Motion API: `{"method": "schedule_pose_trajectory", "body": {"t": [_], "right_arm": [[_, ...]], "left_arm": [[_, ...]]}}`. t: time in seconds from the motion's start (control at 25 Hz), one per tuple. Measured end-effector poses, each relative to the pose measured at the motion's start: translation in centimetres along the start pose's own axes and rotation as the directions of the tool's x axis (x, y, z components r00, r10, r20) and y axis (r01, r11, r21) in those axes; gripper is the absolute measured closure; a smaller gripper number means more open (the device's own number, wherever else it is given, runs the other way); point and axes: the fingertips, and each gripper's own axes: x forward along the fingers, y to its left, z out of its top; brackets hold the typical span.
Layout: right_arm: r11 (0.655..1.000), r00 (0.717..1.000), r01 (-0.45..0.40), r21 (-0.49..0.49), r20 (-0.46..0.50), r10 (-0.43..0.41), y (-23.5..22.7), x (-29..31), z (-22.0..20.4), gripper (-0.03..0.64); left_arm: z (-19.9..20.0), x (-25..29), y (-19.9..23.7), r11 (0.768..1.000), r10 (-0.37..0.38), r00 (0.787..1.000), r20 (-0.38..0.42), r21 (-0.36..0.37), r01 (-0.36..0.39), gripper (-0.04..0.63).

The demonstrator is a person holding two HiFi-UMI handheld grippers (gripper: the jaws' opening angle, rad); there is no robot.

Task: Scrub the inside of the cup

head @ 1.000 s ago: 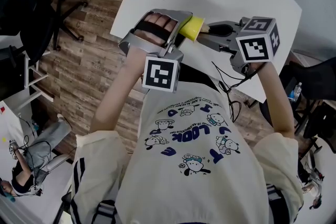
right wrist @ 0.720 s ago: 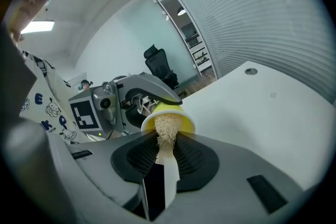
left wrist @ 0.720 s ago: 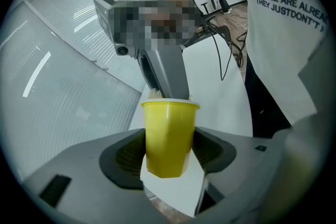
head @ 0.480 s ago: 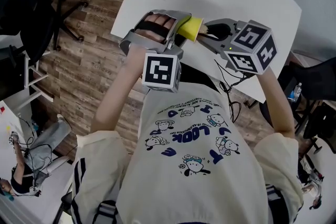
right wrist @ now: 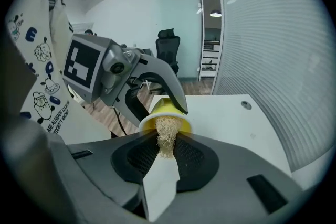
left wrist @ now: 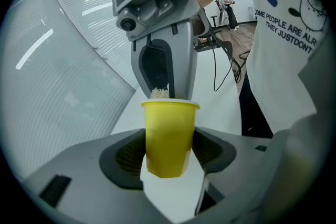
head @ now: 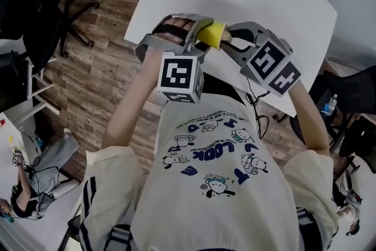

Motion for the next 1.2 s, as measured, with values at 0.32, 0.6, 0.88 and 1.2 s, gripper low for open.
{"method": "schedule_pose_trajectory", "body": {"t": [0.32,0.6,0.88,1.2], "right_arm": [[0.979,0.996,0.055,-0.197,-0.064,-0.069,0.2,0.3,-0.6,0.523],[0.96,0.994,0.049,-0.274,-0.077,-0.073,0.9,0.7,-0.9,0.523],[0.912,0.992,0.028,-0.41,-0.1,-0.075,2.5,1.3,-1.5,0.523],[0.856,0.991,0.031,-0.515,-0.095,-0.093,3.0,1.4,-1.4,0.523]], "left_arm": [[0.2,0.4,-0.8,0.992,-0.094,0.995,0.023,-0.085,0.095,0.293],[0.2,0.2,-1.6,0.966,-0.194,0.979,0.056,-0.16,0.201,0.293],[-0.2,-0.2,-3.8,0.907,-0.358,0.931,0.075,-0.207,0.365,0.293],[-0.2,-0.5,-4.6,0.819,-0.46,0.877,0.136,-0.317,0.479,0.293]]}}
